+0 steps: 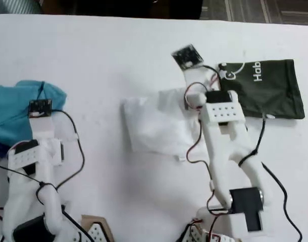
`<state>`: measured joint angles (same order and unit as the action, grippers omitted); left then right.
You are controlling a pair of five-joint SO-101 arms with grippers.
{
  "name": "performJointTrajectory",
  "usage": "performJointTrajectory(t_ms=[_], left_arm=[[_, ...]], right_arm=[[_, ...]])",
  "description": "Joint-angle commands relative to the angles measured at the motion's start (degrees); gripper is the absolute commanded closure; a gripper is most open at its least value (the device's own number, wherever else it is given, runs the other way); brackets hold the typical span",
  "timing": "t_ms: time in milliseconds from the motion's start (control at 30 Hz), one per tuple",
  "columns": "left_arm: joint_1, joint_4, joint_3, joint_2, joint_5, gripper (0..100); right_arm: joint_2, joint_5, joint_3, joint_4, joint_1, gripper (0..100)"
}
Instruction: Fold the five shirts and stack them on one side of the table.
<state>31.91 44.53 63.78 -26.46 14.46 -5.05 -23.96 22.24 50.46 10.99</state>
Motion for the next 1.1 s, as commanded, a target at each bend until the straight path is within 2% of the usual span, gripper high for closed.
performJointTrajectory(t_ms=[0, 167, 300, 567, 800, 933, 1067], left_arm=[[0.18, -0.7, -0.04, -1.93, -0.18, 97], [0.18, -0.7, -0.04, -1.93, -0.18, 97], [0.18, -0.7, -0.04, -1.93, -0.18, 97], [0.18, -0.7, -0.04, -1.93, -0.18, 97], [-2.37, 1.93, -3.91, -1.93, -0.18, 97], [-7.65, 8.09, -14.37, -1.76, -1.67, 97], [-14.95, 13.45, -26.59, -0.18, -5.71, 97]], right_arm=[[6.9, 0.09, -4.84, -5.05, 2.42, 97.8], [21.14, 0.09, -17.41, -2.51, 3.3, 97.8], [29.49, 0.09, -28.66, 2.77, 0.04, 97.8], [36.26, 0.0, -39.56, 11.65, -5.93, 97.8], [30.11, 0.09, -42.11, 18.07, -4.35, 97.8], [20.7, 0.09, -39.91, 22.64, -4.18, 97.8], [9.45, 0.09, -27.78, 23.34, -4.18, 97.7]])
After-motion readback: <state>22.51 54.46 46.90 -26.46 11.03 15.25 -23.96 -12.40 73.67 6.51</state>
